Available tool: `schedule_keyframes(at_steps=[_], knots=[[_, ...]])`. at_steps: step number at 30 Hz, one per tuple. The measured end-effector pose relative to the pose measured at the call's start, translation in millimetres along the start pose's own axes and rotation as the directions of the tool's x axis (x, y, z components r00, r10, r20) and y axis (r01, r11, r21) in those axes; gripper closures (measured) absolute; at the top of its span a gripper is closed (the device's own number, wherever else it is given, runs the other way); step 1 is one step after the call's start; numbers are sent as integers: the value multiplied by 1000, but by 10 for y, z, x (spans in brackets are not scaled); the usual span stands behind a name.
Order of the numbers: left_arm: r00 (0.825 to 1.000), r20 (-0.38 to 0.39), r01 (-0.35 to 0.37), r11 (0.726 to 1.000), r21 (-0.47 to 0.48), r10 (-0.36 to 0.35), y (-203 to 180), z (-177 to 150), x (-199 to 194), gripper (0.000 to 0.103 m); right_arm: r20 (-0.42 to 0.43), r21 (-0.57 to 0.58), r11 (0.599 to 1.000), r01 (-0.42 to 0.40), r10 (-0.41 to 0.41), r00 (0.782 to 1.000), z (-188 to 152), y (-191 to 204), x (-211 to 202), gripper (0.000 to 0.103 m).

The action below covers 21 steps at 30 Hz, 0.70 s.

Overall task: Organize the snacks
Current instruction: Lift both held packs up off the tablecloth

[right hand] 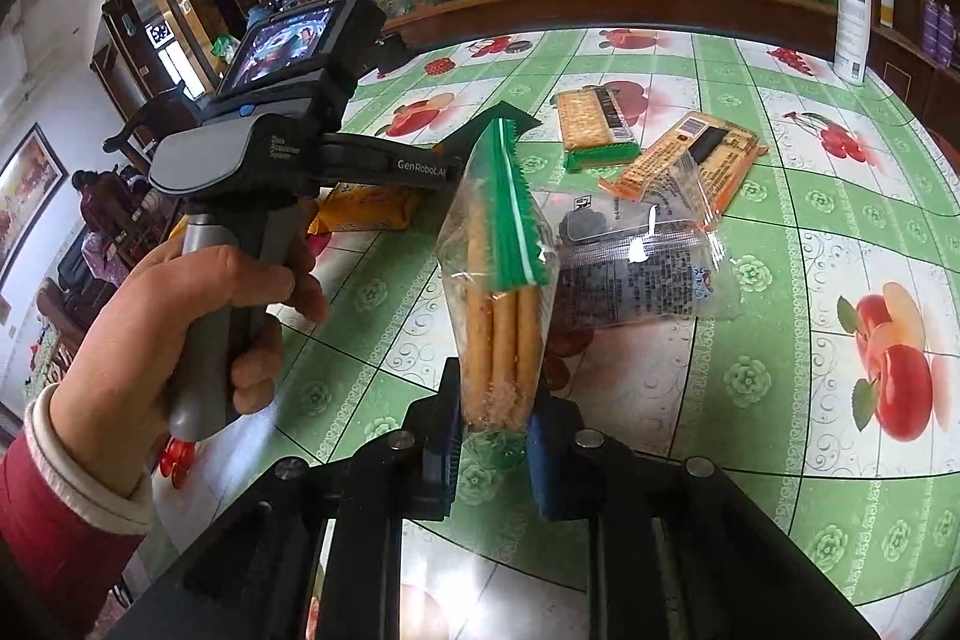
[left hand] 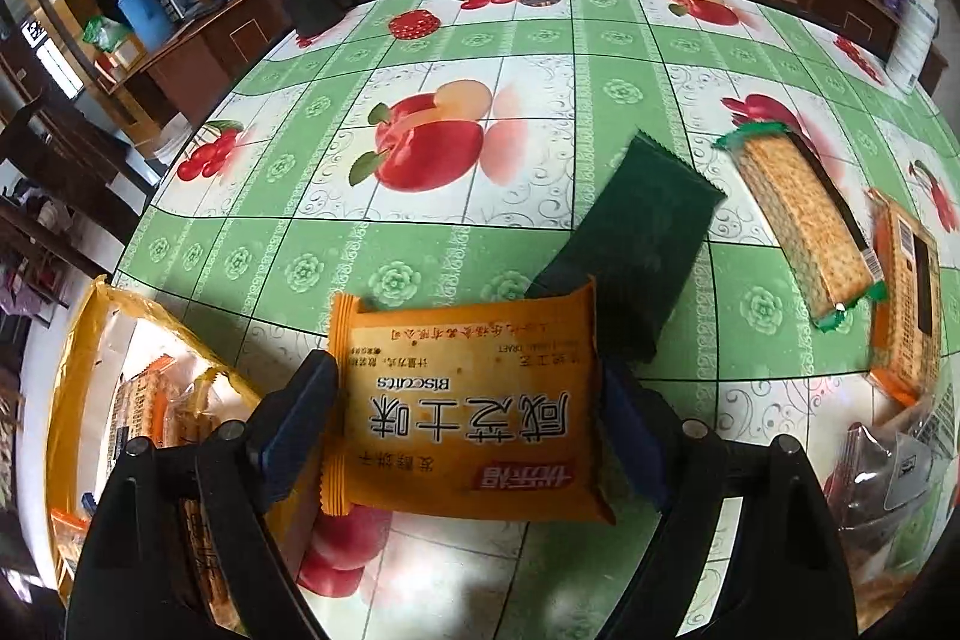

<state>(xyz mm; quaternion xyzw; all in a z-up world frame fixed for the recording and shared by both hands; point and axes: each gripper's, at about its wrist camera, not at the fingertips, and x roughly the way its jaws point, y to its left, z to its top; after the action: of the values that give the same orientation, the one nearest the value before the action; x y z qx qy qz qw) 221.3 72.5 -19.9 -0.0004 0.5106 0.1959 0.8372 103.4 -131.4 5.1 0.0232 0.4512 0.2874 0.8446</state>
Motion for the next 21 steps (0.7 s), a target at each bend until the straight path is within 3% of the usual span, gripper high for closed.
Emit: schedule_keyframes(at_steps=[9,13,15,17,19,21], knots=[[999,5,-40,999,-11,40,-17,-20,-1,10,8,5,1000,-15,15,1000,8,-15,1,84],[999,0,-48,997,-57,48,8,-17,22,4,17,16,1000,-17,17,1000,-2,-59,-38,84],[1000,-13,-15,997,-70,14,3,-6,25,4,22,20,1000,-13,13,1000,-5,-82,-67,84],[997,-31,62,996,-67,-65,-56,-39,10,4,30,25,1000,-10,9,1000,-9,-93,-104,84],[997,-9,81,996,-27,-81,-171,-93,-60,11,37,30,1000,-7,6,999,-13,-115,-140,84],[996,8,92,996,-11,-92,-228,-133,-129,24,43,35,999,-2,1,999,-21,-128,-173,84]])
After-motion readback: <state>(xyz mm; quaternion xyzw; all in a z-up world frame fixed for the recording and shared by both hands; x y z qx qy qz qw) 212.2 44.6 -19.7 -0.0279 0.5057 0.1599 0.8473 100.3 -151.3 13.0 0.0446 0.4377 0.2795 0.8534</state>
